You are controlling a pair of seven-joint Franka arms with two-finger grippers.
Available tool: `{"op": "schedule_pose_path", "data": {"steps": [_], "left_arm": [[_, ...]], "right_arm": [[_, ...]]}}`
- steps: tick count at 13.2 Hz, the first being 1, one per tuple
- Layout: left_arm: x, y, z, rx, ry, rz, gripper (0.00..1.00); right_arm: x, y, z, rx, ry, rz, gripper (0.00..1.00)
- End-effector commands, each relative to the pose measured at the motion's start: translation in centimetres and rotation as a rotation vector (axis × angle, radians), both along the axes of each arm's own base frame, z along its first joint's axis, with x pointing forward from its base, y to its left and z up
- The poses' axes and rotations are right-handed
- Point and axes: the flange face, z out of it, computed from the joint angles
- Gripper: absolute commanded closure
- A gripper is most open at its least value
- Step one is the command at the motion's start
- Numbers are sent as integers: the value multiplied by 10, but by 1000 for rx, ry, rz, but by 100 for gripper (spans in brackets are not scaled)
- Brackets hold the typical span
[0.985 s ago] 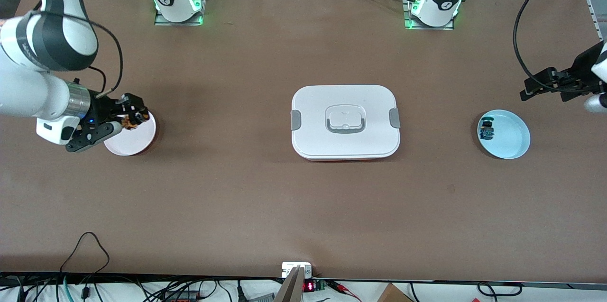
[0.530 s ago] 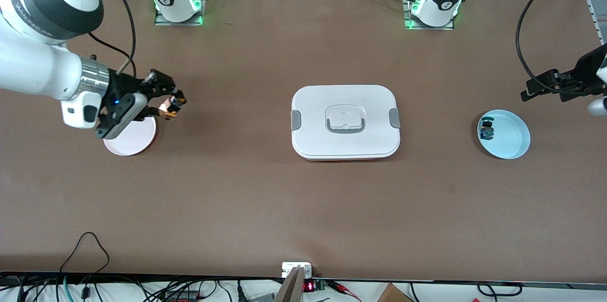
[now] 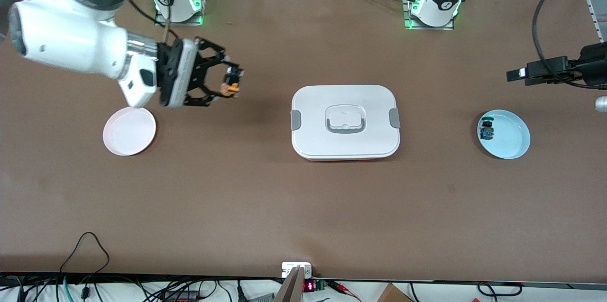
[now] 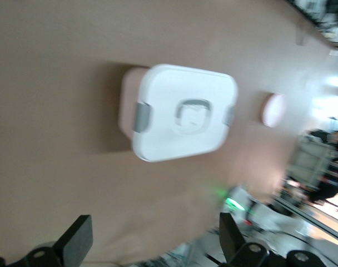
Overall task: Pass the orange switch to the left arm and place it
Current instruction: 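Lift the switch with the right gripper while the left gripper rises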
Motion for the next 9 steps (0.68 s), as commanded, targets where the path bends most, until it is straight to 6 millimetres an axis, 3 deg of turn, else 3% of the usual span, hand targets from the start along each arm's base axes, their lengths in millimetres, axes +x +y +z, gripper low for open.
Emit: {"op": "schedule_pose_path", "data": {"steps": [1, 3, 5, 9], "left_arm": [[22, -14, -30, -275, 60, -15, 0], [31, -32, -47, -438, 87, 10, 0], [33, -56, -86, -647, 133, 49, 0], [13, -146, -84, -651, 165, 120, 0]], "right_arm": [[-19, 46, 5, 119, 1, 26, 100], [-33, 76, 6, 184, 17, 37, 100], [-41, 105, 8, 310, -34, 47, 100], [-43, 135, -5, 431, -160, 13, 100]]}}
